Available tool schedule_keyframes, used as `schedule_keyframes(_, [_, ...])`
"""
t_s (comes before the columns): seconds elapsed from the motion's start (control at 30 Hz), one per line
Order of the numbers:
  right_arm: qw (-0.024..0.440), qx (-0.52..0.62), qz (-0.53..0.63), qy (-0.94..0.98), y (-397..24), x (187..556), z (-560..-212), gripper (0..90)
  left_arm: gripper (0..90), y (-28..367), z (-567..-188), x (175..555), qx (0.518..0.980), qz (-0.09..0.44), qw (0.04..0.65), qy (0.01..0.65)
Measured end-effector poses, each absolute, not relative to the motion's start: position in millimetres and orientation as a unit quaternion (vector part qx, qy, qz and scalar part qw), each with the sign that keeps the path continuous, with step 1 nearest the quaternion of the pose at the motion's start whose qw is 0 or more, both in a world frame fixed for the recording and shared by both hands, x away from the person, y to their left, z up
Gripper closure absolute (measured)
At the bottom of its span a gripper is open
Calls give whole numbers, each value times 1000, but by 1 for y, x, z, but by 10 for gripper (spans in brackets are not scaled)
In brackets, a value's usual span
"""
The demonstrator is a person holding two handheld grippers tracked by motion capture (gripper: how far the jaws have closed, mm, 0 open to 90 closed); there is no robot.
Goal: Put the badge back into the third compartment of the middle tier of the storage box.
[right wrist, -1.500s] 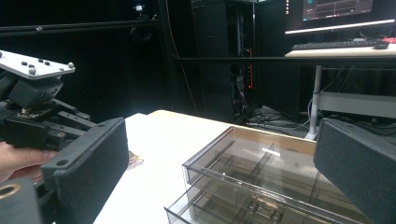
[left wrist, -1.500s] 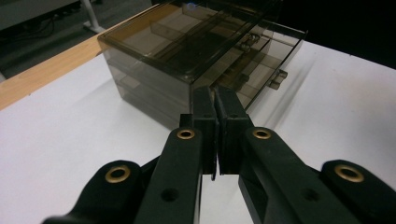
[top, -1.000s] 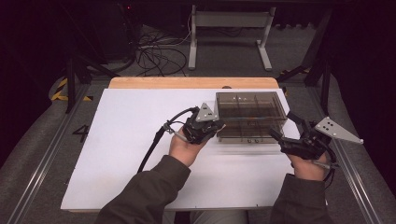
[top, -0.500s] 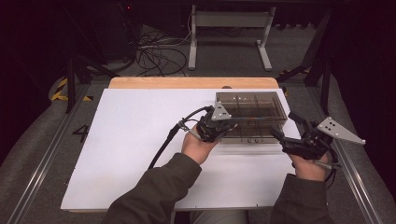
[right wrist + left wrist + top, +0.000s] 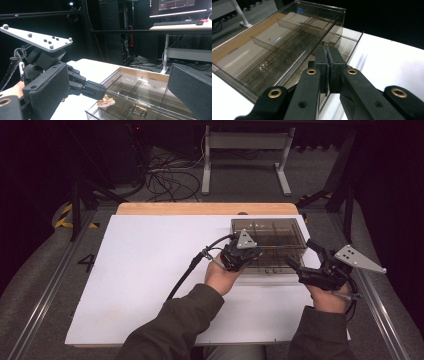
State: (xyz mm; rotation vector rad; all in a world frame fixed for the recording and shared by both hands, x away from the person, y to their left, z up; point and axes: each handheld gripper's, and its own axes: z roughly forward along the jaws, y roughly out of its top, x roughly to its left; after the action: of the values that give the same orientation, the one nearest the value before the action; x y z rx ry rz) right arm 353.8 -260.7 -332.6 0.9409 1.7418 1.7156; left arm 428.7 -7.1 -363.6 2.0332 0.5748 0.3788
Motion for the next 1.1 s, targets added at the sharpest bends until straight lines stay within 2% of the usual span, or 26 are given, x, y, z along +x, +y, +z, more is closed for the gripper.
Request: schedule_keyframes(1.1, [260, 348, 631, 642, -265, 355, -333, 40, 879, -44, -390, 440, 849, 144, 448, 240])
